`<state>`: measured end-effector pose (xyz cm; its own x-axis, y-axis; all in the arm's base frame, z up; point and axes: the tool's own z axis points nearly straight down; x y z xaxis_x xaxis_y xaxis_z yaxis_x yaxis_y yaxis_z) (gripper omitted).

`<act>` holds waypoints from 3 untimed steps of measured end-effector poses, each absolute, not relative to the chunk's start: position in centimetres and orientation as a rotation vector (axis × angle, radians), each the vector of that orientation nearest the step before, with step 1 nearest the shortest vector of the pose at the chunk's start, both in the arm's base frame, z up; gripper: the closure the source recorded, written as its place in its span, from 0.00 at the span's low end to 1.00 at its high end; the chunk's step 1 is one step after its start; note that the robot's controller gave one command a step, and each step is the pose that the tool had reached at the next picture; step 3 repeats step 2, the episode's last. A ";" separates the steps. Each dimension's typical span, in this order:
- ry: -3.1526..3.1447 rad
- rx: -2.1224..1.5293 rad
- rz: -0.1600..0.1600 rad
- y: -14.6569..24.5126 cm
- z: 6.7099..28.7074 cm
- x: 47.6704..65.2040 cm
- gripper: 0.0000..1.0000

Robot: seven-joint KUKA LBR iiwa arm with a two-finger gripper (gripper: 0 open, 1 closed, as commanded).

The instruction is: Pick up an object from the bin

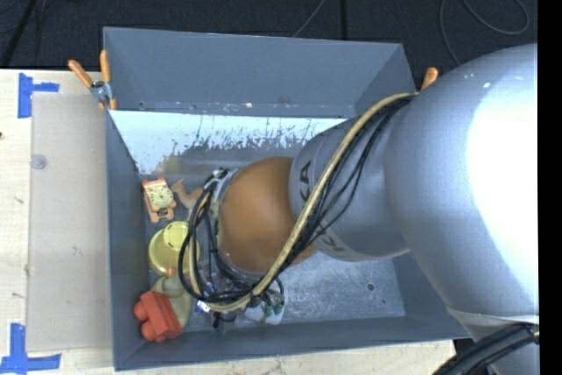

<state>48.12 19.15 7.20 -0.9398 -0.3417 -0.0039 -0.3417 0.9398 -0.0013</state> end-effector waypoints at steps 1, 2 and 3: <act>3.090 -0.543 -0.001 19.2 7.2 48.1 1.00; 3.086 -0.596 -0.002 18.9 27.2 47.4 1.00; 3.086 -0.596 -0.002 18.9 27.2 47.4 1.00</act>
Offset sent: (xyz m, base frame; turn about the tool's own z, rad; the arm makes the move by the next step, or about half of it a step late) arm -0.0075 -0.0029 0.2218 -0.0368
